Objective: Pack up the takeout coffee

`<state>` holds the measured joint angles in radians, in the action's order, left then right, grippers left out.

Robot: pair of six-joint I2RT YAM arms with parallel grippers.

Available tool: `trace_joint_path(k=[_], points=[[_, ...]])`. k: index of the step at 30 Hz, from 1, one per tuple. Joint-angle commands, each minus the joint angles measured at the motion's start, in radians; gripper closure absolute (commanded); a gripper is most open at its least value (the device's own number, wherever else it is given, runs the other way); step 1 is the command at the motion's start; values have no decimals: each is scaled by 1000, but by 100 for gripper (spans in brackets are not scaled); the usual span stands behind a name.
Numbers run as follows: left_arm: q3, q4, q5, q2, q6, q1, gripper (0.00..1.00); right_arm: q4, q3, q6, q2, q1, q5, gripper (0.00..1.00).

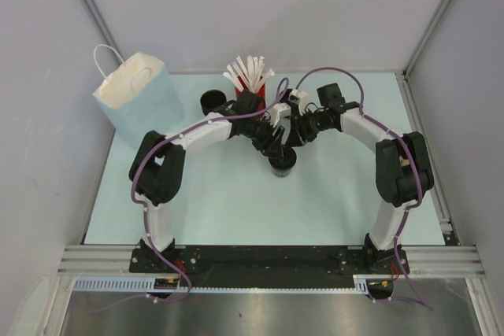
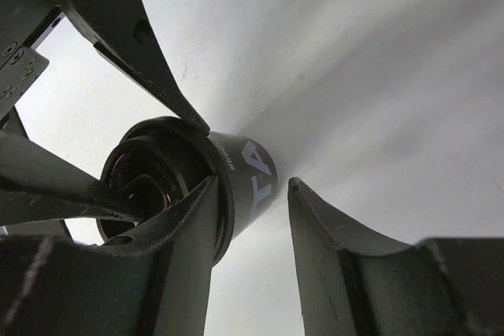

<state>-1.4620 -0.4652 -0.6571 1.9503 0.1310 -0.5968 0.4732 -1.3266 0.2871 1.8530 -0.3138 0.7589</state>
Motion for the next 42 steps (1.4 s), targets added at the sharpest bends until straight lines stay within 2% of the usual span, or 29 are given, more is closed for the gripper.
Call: trace_joint_path(k=[1, 15, 20, 29, 38, 42], points=[[52, -132, 349, 105, 179, 5, 54, 127, 73, 41, 40, -25, -141, 54], [48, -135, 353, 125, 168, -1, 56, 171, -14, 6, -17, 81, 86, 47], [48, -132, 361, 128, 168, -1, 56, 179, -22, 9, -32, 107, 105, 47], [51, -122, 358, 137, 162, -1, 57, 300, -17, 81, -26, 120, 168, 47], [52, -119, 355, 137, 160, -1, 57, 281, -11, 49, -34, 91, 169, 47], [48, -119, 347, 141, 156, -1, 57, 248, 16, 35, -34, 74, 119, 47]])
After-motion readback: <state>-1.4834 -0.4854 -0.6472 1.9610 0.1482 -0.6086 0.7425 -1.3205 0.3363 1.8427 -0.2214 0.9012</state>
